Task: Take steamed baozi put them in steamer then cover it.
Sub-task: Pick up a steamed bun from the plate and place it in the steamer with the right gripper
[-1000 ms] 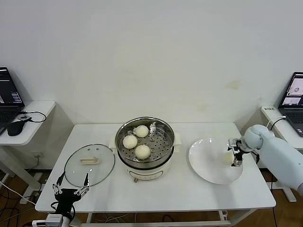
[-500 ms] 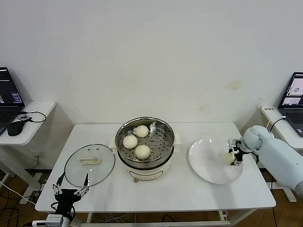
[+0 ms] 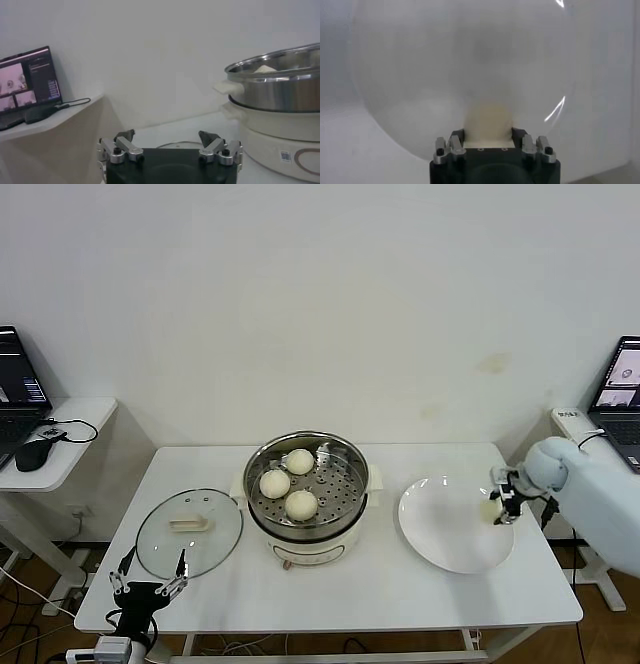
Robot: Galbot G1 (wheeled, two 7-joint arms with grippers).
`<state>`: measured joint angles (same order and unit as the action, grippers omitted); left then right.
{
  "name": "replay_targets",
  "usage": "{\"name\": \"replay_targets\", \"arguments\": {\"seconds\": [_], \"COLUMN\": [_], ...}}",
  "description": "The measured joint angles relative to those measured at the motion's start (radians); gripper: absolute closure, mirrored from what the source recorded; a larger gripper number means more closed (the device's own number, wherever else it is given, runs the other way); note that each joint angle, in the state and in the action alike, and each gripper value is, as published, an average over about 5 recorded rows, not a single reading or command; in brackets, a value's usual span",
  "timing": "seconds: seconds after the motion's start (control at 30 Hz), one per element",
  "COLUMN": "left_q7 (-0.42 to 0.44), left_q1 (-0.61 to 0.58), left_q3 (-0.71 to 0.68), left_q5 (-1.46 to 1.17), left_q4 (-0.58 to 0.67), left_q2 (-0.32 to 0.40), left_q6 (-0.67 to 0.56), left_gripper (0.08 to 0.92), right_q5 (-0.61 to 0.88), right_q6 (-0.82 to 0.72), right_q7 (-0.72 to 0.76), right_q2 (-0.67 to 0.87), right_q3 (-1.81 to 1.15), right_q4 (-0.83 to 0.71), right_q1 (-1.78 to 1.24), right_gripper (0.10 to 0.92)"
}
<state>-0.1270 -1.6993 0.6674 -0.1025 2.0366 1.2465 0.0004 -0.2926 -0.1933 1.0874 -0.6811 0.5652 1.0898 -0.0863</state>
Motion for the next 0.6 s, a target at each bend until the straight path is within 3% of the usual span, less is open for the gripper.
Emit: {"name": "replay_targets", "arguments": {"seconds": [0.3, 0.6], "left_q7": [0.0, 0.0], "left_q1": [0.009, 0.012], "left_q3": [-0.012, -0.02], "left_q5": [0.001, 0.003], "left_q4": [0.004, 0.011], "left_q2": [0.001, 0.002], "left_q6": [0.001, 0.002], "left_gripper": [0.177, 0.177], "right_q5": [0.191, 0.414], "right_q6": [-0.081, -0.198], "right_q7": [-0.003, -0.052], "right_q2": [0.049, -0.03], "right_q3": [0.186, 0.379], "right_q4": [0.168, 0.297], "right_q1": [0.239, 0.509], "right_gripper": [0.424, 0.415]}}
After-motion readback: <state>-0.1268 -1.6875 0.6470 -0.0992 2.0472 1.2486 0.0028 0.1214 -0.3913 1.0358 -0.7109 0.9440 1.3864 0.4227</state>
